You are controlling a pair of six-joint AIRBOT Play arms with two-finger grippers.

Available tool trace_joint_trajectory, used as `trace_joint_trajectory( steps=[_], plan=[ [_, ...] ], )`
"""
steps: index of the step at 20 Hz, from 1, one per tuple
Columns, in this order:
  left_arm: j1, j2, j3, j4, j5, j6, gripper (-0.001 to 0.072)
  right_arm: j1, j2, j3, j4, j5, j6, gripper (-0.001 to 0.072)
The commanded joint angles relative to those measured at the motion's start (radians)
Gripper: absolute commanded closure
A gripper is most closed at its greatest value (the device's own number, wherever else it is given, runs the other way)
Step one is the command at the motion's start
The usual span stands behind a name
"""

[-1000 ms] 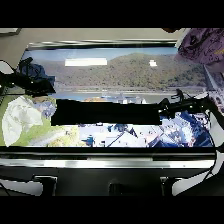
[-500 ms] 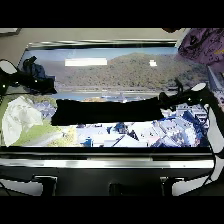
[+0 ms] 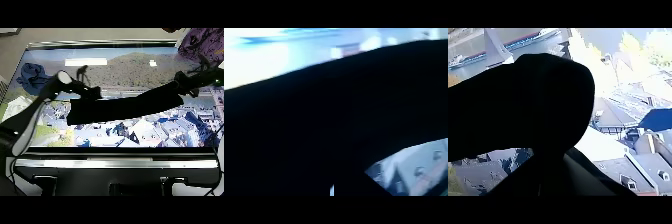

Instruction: Fold the clothes and pants, and hang the long-sleeved shirts on hangers.

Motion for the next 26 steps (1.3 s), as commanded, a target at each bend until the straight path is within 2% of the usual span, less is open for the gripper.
trace_joint_trajectory(
  steps=[1, 6, 11, 16, 19, 22, 24, 26],
  plan=[
    [-0.177, -0.095, 0.005, -0.159, 0.164, 0.002, 0.0690, 0.001, 0.050, 0.023, -0.082, 0.062, 0.080, 0.0681],
    [-0.328, -0.241, 0.100, -0.323, 0.240, 0.001, 0.0690, 0.001, 0.113, 0.023, -0.135, 0.125, 0.111, 0.0681],
    [-0.408, -0.325, 0.183, -0.439, 0.343, 0.001, 0.0690, 0.001, 0.177, 0.023, -0.230, 0.161, 0.121, 0.0681],
    [-0.434, -0.378, 0.273, -0.460, 0.342, 0.001, 0.0690, 0.001, 0.218, 0.023, -0.311, 0.167, 0.112, 0.0681],
    [-0.388, -0.371, 0.292, -0.460, 0.232, 0.002, 0.0691, 0.001, 0.218, 0.023, -0.323, 0.140, 0.081, 0.0680],
    [-0.302, -0.331, 0.292, -0.426, 0.041, 0.073, 0.0692, 0.001, 0.217, 0.023, -0.243, 0.088, 0.079, 0.0680],
    [-0.233, -0.277, 0.291, -0.314, -0.051, 0.059, 0.0692, 0.003, 0.211, 0.023, -0.148, 0.063, 0.093, 0.0680],
    [-0.158, -0.208, 0.291, -0.180, -0.112, 0.020, 0.0692, 0.036, 0.202, 0.023, -0.117, 0.039, 0.125, 0.0680]
  ],
)
